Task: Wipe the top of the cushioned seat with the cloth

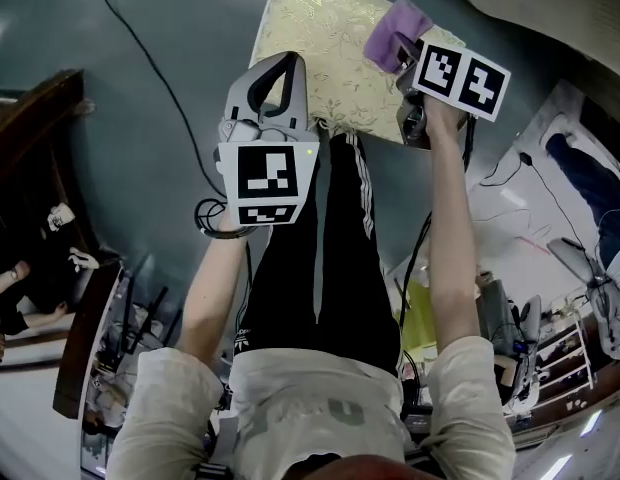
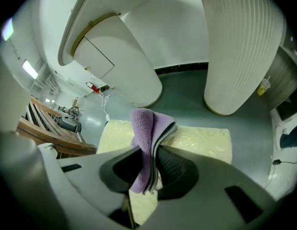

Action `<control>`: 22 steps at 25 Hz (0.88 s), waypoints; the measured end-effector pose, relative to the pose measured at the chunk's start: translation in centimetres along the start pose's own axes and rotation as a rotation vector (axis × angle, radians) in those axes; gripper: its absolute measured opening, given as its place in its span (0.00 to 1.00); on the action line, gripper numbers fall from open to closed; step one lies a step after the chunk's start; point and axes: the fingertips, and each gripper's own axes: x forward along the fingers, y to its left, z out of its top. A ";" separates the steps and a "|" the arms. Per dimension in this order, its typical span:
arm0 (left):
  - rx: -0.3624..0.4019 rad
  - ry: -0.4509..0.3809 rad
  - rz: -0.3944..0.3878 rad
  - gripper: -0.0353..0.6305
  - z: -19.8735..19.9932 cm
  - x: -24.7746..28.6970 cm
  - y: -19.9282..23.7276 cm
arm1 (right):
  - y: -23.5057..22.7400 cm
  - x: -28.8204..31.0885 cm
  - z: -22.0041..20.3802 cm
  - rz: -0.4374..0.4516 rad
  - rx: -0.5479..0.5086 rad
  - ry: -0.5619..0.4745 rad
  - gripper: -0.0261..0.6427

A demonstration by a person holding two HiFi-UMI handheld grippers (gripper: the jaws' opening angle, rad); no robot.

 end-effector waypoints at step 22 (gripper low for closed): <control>0.098 -0.019 -0.074 0.06 2.1 1.3 -4.8 | -12.0 -6.2 -1.8 -0.168 0.010 -0.009 0.17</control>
